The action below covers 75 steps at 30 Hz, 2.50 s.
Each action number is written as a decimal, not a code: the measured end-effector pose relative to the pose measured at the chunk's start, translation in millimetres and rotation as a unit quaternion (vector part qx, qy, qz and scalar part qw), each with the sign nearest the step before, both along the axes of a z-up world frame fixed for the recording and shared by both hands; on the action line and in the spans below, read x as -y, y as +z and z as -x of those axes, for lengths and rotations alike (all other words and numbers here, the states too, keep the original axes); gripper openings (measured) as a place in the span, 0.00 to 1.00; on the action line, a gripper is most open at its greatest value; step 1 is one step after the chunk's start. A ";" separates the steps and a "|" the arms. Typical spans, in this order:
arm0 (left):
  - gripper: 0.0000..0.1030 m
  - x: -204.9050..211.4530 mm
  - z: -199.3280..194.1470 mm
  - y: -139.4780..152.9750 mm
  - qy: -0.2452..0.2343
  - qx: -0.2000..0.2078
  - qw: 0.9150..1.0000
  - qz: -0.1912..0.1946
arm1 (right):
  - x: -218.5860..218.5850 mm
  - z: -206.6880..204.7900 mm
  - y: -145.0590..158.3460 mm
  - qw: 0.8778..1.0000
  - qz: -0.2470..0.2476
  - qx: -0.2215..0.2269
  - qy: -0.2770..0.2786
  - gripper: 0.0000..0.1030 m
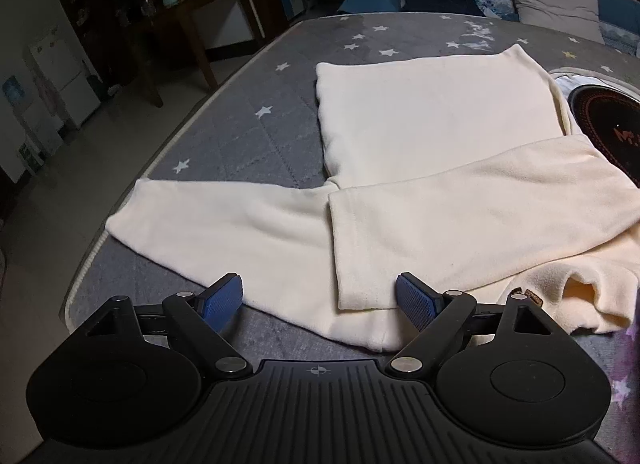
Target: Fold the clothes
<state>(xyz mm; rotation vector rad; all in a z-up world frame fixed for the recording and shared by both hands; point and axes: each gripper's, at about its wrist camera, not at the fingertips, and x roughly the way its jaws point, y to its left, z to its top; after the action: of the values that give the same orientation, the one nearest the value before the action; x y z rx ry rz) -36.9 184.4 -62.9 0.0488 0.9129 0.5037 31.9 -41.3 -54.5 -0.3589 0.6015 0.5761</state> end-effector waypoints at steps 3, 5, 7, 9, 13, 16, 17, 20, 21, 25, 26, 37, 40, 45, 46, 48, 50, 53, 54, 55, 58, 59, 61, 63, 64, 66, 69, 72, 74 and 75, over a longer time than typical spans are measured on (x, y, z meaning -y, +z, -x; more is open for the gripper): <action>0.83 -2.8 0.2 0.2 0.001 0.001 1.000 0.007 | 12.4 -2.4 -3.7 1.000 -0.010 -0.021 -0.012 0.14; 0.84 -3.8 0.8 1.3 0.001 0.001 1.000 0.009 | 14.2 0.2 -1.3 1.000 -0.012 -0.024 -0.008 0.16; 0.84 -4.7 2.0 2.7 0.000 0.003 1.000 0.011 | 13.9 6.2 4.9 1.000 -0.015 -0.019 0.005 0.16; 0.84 -5.7 4.6 5.4 0.000 0.005 1.000 0.009 | 13.9 11.9 11.9 1.000 -0.012 -0.002 0.015 0.16; 0.84 -15.4 13.2 12.6 0.007 0.014 1.000 0.018 | 12.1 14.5 31.0 0.999 -0.030 0.019 0.031 0.16; 0.84 -30.5 23.9 18.9 0.029 0.024 0.999 0.031 | 2.4 12.3 36.0 0.997 -0.044 0.026 0.052 0.17; 0.84 -35.3 27.1 20.7 0.036 0.028 0.998 0.033 | -3.2 10.7 34.9 0.997 -0.046 0.024 0.060 0.17; 0.84 -57.3 37.6 24.4 0.076 0.036 0.996 0.039 | -20.0 7.6 30.0 0.996 -0.048 0.016 0.077 0.18; 0.84 -65.9 40.7 25.4 0.089 0.039 0.994 0.042 | -27.0 7.2 27.2 0.995 -0.051 0.012 0.085 0.18; 0.83 -105.3 49.9 28.0 0.146 0.052 0.986 0.053 | -44.5 8.9 21.8 0.993 -0.059 0.003 0.105 0.21; 0.82 -118.6 51.5 27.6 0.164 0.056 0.983 0.059 | -48.1 10.8 22.6 0.992 -0.060 0.002 0.109 0.23; 0.68 -209.9 60.4 15.3 0.255 0.089 0.951 0.154 | -54.2 19.9 25.1 0.991 -0.054 -0.002 0.125 0.24; 0.68 -219.8 64.1 17.0 0.270 0.100 0.945 0.156 | -60.0 21.3 23.5 0.990 -0.053 -0.003 0.127 0.24; 0.66 -234.8 67.8 21.6 0.289 0.120 0.935 0.165 | -64.6 22.0 22.7 0.990 -0.056 -0.005 0.132 0.24; 0.64 -235.8 68.6 22.8 0.290 0.122 0.935 0.165 | -65.2 22.3 22.9 0.989 -0.057 -0.006 0.133 0.24; 0.59 -236.3 68.9 25.1 0.292 0.127 0.933 0.167 | -66.5 22.2 22.0 0.989 -0.057 -0.006 0.133 0.24; 0.51 -236.2 69.3 27.0 0.289 0.131 0.933 0.171 | -67.1 22.8 22.1 0.989 -0.058 -0.007 0.134 0.24; 0.39 -236.0 69.8 28.3 0.277 0.139 0.932 0.187 | -66.9 22.8 22.0 0.989 -0.058 -0.007 0.133 0.24; 0.37 -236.1 70.5 28.8 0.275 0.143 0.931 0.194 | -66.6 23.0 21.9 0.989 -0.058 -0.007 0.132 0.24; 0.31 -235.7 70.8 28.8 0.276 0.144 0.930 0.196 | -66.1 23.1 21.8 0.990 -0.058 -0.008 0.132 0.24; 0.15 -234.7 70.2 29.1 0.274 0.146 0.930 0.198 | -64.1 23.1 21.9 0.990 -0.060 -0.009 0.130 0.24; 0.12 -237.7 64.4 25.5 0.273 0.148 0.928 0.206 | -63.5 23.3 22.0 0.990 -0.061 -0.009 0.130 0.24; 0.08 -253.0 15.7 -0.3 0.273 0.153 0.924 0.218 | -62.9 23.7 22.3 0.990 -0.062 -0.009 0.130 0.24; 0.07 -251.7 7.1 -1.3 0.269 0.167 0.923 0.220 | -63.8 23.6 22.7 0.989 -0.063 -0.009 0.130 0.24; 0.06 -249.6 4.2 0.8 0.265 0.172 0.923 0.218 | -63.9 23.8 23.1 0.989 -0.064 -0.009 0.130 0.24; 0.06 -243.9 -1.6 5.2 0.254 0.184 0.924 0.218 | -65.3 23.6 24.7 0.989 -0.068 -0.011 0.133 0.24; 0.06 -233.7 -15.3 13.2 0.226 0.203 0.926 0.225 | -69.7 26.3 28.5 0.987 -0.074 -0.009 0.143 0.24; 0.06 -217.5 -29.6 24.7 0.193 0.216 0.930 0.224 | -78.9 29.5 35.4 0.984 -0.082 -0.006 0.161 0.24; 0.05 -203.6 -37.1 34.1 0.170 0.221 0.934 0.224 | -87.1 33.7 40.1 0.980 -0.089 -0.002 0.177 0.24; 0.05 -198.0 -41.6 37.0 0.159 0.224 0.935 0.225 | -91.3 35.8 42.4 0.978 -0.092 0.000 0.185 0.24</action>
<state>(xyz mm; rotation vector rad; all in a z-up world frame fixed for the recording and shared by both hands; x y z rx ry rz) 4.6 382.3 -25.9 -0.6187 0.5670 0.5644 -3.8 50.0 -12.1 -0.2963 0.4780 0.9818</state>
